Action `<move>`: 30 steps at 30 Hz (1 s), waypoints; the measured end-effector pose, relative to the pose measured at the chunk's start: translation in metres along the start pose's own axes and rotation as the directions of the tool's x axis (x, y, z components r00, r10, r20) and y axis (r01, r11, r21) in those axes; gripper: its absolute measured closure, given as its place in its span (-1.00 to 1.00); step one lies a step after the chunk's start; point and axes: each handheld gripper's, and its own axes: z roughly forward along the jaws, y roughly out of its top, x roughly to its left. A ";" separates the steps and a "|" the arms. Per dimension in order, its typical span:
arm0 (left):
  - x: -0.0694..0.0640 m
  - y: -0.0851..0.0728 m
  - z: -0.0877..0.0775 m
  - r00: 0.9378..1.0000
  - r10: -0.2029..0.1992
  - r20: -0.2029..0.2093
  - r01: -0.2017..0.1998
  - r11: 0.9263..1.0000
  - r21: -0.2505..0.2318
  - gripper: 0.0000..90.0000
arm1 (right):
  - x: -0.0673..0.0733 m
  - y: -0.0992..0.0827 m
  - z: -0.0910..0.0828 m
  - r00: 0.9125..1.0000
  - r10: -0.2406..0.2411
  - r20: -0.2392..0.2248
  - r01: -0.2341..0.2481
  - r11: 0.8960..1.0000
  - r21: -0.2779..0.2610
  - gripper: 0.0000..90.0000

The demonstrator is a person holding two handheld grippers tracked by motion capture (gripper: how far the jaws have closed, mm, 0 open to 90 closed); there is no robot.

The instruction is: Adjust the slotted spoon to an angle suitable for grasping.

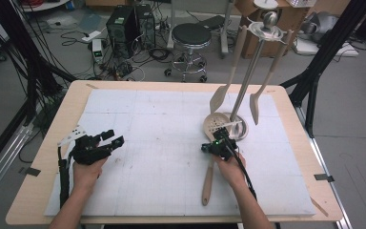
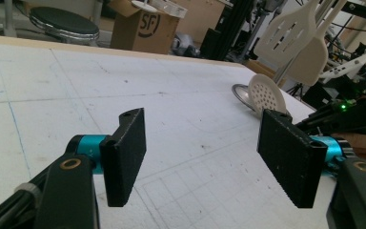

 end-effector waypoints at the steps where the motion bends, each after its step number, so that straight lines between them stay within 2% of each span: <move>1: 0.000 0.000 0.000 1.000 -0.002 -0.001 0.002 1.000 -0.001 -0.24 | 0.000 -0.002 -0.003 1.000 0.019 0.007 -0.019 1.000 0.007 1.00; 6: -0.001 0.000 0.000 1.000 -0.003 -0.001 0.003 1.000 0.001 -0.24 | -0.002 -0.012 -0.011 0.999 0.026 0.036 -0.025 1.000 -0.012 1.00; 10: -0.001 -0.001 0.001 1.000 -0.002 -0.001 0.002 1.000 0.003 -0.24 | -0.003 -0.022 -0.020 0.997 0.027 0.077 -0.025 0.999 -0.032 1.00; 18: -0.001 0.000 0.000 1.000 -0.001 -0.001 0.001 1.000 0.003 -0.24 | -0.011 -0.034 -0.032 0.993 0.073 0.095 -0.068 0.996 -0.050 1.00; 20: -0.001 -0.001 0.001 1.000 0.003 -0.002 -0.003 1.000 0.005 -0.24 | -0.013 -0.036 -0.035 0.991 0.104 0.087 -0.099 0.993 -0.061 1.00; 21: -0.001 -0.001 0.001 1.000 0.001 -0.001 -0.001 1.000 0.009 -0.24 | -0.015 -0.037 -0.036 0.991 0.118 0.066 -0.114 0.991 -0.067 1.00; 24: -0.001 -0.001 0.002 1.000 0.004 0.000 -0.004 1.000 0.006 -0.24 | -0.017 -0.041 -0.045 0.991 0.123 0.060 -0.119 0.991 -0.069 1.00; 27: -0.001 -0.001 0.002 1.000 0.005 -0.004 -0.005 1.000 0.009 -0.24 | -0.025 -0.047 -0.062 0.991 0.132 0.039 -0.127 0.985 -0.113 1.00; 30: -0.001 -0.001 0.002 1.000 0.006 -0.004 -0.006 1.000 0.011 -0.24 | -0.033 -0.058 -0.073 0.988 0.148 0.039 -0.144 0.985 -0.098 1.00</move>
